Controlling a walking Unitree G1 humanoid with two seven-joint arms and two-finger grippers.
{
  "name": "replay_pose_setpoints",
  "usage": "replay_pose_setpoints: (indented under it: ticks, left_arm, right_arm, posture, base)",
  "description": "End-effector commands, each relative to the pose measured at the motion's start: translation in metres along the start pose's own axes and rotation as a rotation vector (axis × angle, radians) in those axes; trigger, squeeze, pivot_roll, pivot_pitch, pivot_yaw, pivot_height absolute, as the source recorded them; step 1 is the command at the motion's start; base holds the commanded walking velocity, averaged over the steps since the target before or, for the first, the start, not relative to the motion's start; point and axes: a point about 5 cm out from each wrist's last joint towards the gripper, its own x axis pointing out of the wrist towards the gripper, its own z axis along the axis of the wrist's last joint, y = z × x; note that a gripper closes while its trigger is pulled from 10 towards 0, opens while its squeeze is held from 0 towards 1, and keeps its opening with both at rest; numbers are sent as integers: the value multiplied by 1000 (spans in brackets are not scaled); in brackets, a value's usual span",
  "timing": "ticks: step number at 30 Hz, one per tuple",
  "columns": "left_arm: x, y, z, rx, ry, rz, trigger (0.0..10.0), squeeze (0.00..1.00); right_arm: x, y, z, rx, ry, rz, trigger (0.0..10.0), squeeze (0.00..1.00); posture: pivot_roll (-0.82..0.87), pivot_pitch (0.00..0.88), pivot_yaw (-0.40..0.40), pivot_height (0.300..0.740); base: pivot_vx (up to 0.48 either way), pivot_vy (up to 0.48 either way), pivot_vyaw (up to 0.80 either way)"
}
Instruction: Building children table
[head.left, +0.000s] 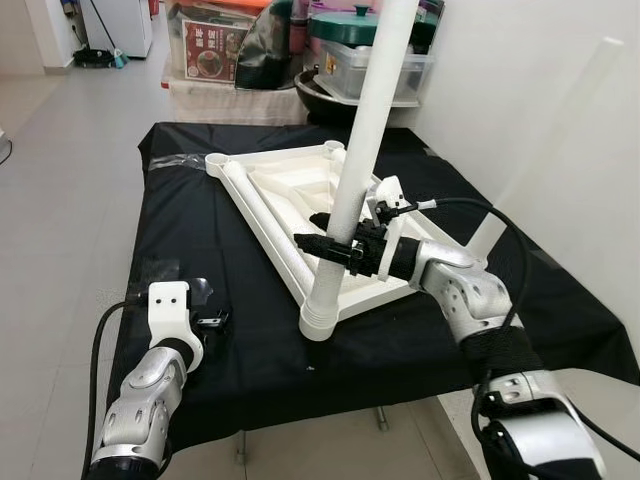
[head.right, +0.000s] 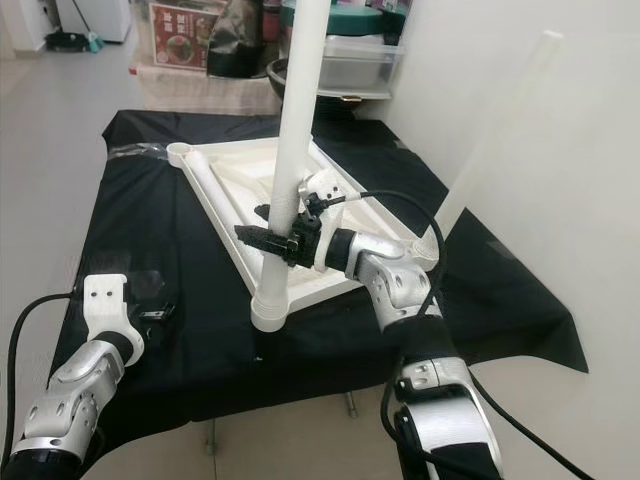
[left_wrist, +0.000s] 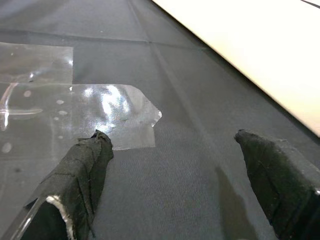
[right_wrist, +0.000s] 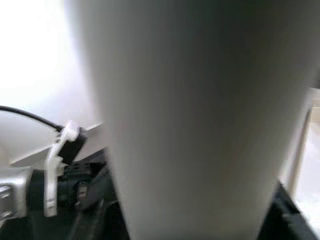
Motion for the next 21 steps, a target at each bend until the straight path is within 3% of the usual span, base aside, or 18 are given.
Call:
replay_pose_setpoints:
  ticks: [1, 3, 5, 6, 8, 9, 11, 12, 14, 16, 17, 18, 19, 20, 21]
  left_arm:
    - [-1, -1, -5, 14, 24, -1, 10000, 0]
    - [-1, 0, -5, 14, 25, 0, 10000, 0]
    - [-2, 1, -7, 15, 29, 3, 10000, 0]
    - [-2, 1, -7, 15, 29, 3, 10000, 0]
    - [-2, 0, -8, 14, 32, 2, 10000, 0]
    - [-2, 0, -8, 14, 32, 2, 10000, 0]
    - [-2, -3, -9, 12, 35, -3, 10000, 0]
    - [-2, -3, -9, 12, 35, -3, 10000, 0]
    - [-1, -5, -10, 9, 38, -8, 10000, 0]
    - [-1, -6, -10, 8, 39, -10, 10000, 0]
    - [-1, -5, -10, 13, 42, -14, 10000, 0]
    - [-1, -5, -10, 13, 42, -14, 10000, 0]
    - [-1, -4, -10, 17, 43, -16, 10000, 0]
    - [-1, -3, -10, 21, 44, -16, 10000, 0]
    - [-1, -2, -9, 24, 44, -15, 10000, 0]
  right_arm:
    - [3, -2, 3, 8, -26, -31, 0, 0]
    - [3, -5, 2, 8, -24, -58, 0, 0]
    - [1, -17, -6, 39, 17, -258, 0, 0]
    - [1, -17, -6, 39, 17, -258, 0, 0]
    - [-8, -37, -18, 51, 80, -640, 0, 0]
    - [-8, -37, -18, 51, 80, -640, 0, 0]
    - [-31, -50, -31, 50, 143, -1066, 0, 0]
    - [-31, -50, -31, 50, 143, -1066, 0, 0]
    - [-24, -32, -40, 91, 105, -1188, 0, 0]
    - [-20, -26, -40, 108, 84, -1190, 0, 0]
    - [-4, -12, -33, 96, 31, -1102, 10000, 251]
    - [-4, -12, -33, 96, 31, -1102, 10000, 251]
    - [7, -2, -27, 83, -3, -1037, 10000, 251]
    - [15, 5, -21, 94, -37, -984, 10000, 1000]
    - [20, 8, -16, 98, -46, -923, 10000, 1000]
  posture:
    - [105, 0, -152, 740]
    - [105, 0, -152, 740]
    - [104, 0, -152, 740]
    - [104, 0, -152, 740]
    - [87, 0, -146, 740]
    - [87, 0, -146, 740]
    - [87, 0, -146, 740]
    - [87, 0, -146, 740]
    - [93, 0, -139, 740]
    - [93, 0, -139, 740]
    - [92, 0, -132, 740]
    - [92, 0, -132, 740]
    - [92, 0, -132, 740]
    - [89, 0, -132, 740]
    - [86, 0, -135, 740]
  base:
    - [0, 0, 0]
    - [0, 0, 0]
    - [0, 0, 0]
    - [0, 0, 0]
    - [0, 0, 0]
    - [0, 0, 0]
    - [0, 0, 0]
    - [0, 0, 0]
    - [0, 0, 0]
    - [0, 0, 0]
    - [0, 0, 0]
    - [0, 0, 0]
    - [0, 0, 0]
    - [0, 0, 0]
    - [0, 0, 0]
